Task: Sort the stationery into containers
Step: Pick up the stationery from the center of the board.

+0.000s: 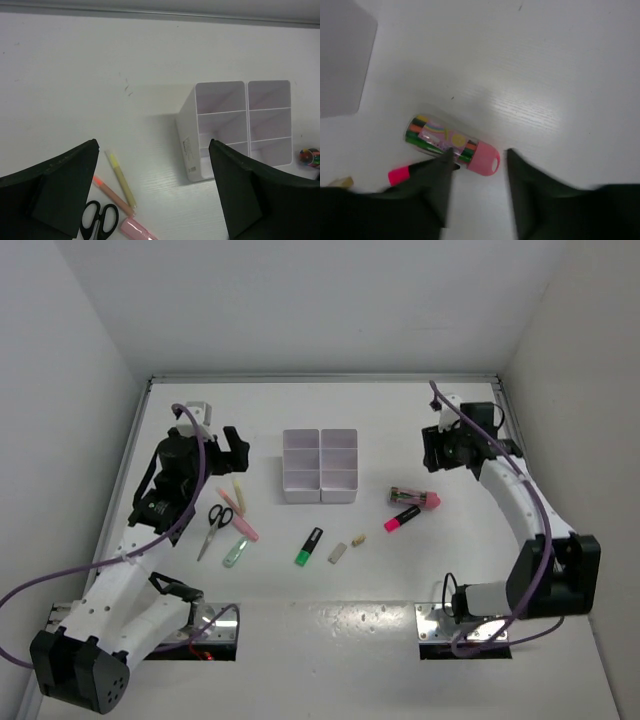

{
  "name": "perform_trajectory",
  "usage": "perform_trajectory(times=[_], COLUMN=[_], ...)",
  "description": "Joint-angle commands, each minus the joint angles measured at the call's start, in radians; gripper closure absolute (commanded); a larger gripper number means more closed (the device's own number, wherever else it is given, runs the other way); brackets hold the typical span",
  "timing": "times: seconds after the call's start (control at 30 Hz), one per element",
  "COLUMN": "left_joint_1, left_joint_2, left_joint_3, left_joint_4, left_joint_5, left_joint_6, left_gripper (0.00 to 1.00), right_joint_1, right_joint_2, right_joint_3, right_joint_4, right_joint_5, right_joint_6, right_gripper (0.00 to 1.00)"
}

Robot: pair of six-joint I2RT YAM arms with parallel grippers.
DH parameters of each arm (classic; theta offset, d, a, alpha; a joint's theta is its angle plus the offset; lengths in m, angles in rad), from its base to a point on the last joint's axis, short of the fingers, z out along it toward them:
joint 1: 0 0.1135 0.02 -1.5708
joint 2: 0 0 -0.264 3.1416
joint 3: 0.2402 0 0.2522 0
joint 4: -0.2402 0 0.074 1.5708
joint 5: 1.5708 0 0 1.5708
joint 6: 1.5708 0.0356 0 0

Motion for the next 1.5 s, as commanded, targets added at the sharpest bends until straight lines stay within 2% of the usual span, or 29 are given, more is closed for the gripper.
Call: perform_trajectory(times=[0.0,0.03,0.07,0.13,0.17,0.2,0.23,0.3,0.33,0.4,0.43,0.47,0.5,0.53,0.6,0.63,0.7,0.77,0.93,1.1,1.17,1.33,1.47], left_joint_1=[-0.006,-0.006,-0.015,-0.015,-0.015,-0.015,-0.015,-0.015,-0.015,-0.015,-0.015,-0.015,-0.015,-0.015,-0.015,-0.015,-0.015,-0.015,-0.015,-0.015,-0.015,-0.015,-0.015], left_joint_2=[0.005,0.015,0.016,0.016,0.016,0.016,0.006,0.006,0.006,0.016,0.016,0.016,0.016,0.016,0.016,0.025,0.034,0.034,0.045,0.065,0.065,0.065,0.065], left_joint_3=[0.053,0.053,0.053,0.053,0.053,0.053,0.053,0.053,0.053,0.053,0.053,0.053,0.053,0.053,0.053,0.053,0.053,0.053,0.053,0.063,0.063,0.063,0.063], left_joint_4=[-0.013,-0.013,-0.022,-0.022,-0.022,-0.022,-0.022,-0.022,-0.022,-0.022,-0.022,-0.022,-0.022,-0.022,-0.022,-0.022,-0.022,-0.022,-0.022,-0.031,-0.031,-0.031,-0.031], left_joint_5=[-0.056,-0.056,-0.056,-0.045,-0.045,-0.045,-0.045,-0.035,-0.024,-0.012,-0.012,-0.012,-0.012,-0.012,-0.012,-0.021,-0.021,-0.021,-0.021,-0.021,-0.021,-0.021,-0.021], left_joint_6=[-0.013,-0.013,-0.013,-0.013,-0.013,-0.013,-0.013,-0.013,-0.013,-0.013,-0.013,-0.013,-0.013,-0.013,-0.013,-0.013,-0.013,-0.013,-0.004,-0.004,-0.004,-0.004,-0.004], left_gripper=[0.01,0.01,0.01,0.01,0.01,0.01,0.01,0.01,0.01,0.01,0.01,0.01,0.01,0.01,0.01,0.01,0.01,0.01,0.01,0.01,0.01,0.01,0.01], right_joint_1=[-0.014,-0.014,-0.014,-0.014,-0.014,-0.014,-0.014,-0.014,-0.014,-0.014,-0.002,0.009,0.009,0.02,0.032,0.032,0.055,0.055,0.075,0.084,0.103,0.144,0.179], right_joint_2=[0.128,0.156,0.173,0.112,0.076,0.041,0.01,-0.048,-0.1,-0.129,-0.13,-0.114,-0.093,-0.064,0.074,0.125,0.244,0.281,0.245,0.312,0.364,0.409,0.435], right_joint_3=[0.178,0.203,0.219,0.189,0.164,0.138,0.115,0.052,0.032,0.009,0.009,0.009,0.025,0.038,0.105,0.152,0.188,0.199,0.104,0.131,0.153,0.124,0.09], right_joint_4=[-0.129,-0.172,-0.226,-0.182,-0.163,-0.163,-0.177,-0.27,-0.271,-0.299,-0.312,-0.321,-0.377,-0.413,-0.502,-0.566,-0.579,-0.536,-0.337,-0.31,-0.32,-0.217,-0.117], right_joint_5=[-0.062,-0.137,-0.203,-0.204,-0.204,-0.213,-0.309,-0.383,-0.41,-0.441,-0.455,-0.455,-0.47,-0.506,-0.506,-0.492,-0.468,-0.468,-0.498,-0.475,-0.475,-0.425,-0.327], right_joint_6=[0.107,0.069,0.035,-0.153,-0.154,-0.312,-0.415,-0.633,-0.751,-0.844,-0.923,-0.954,-0.997,-1.083,-1.171,-1.209,-1.209,-1.209,-1.171,-1.171,-1.171,-1.11,-1.028], right_gripper=[0.37,0.21,0.09,0.08,0.08,0.08,0.08,0.19,0.2,0.27,0.4,0.46,0.47,0.44,0.24,0.01,0.0,0.0,0.02,0.27,0.3,0.3,0.29])
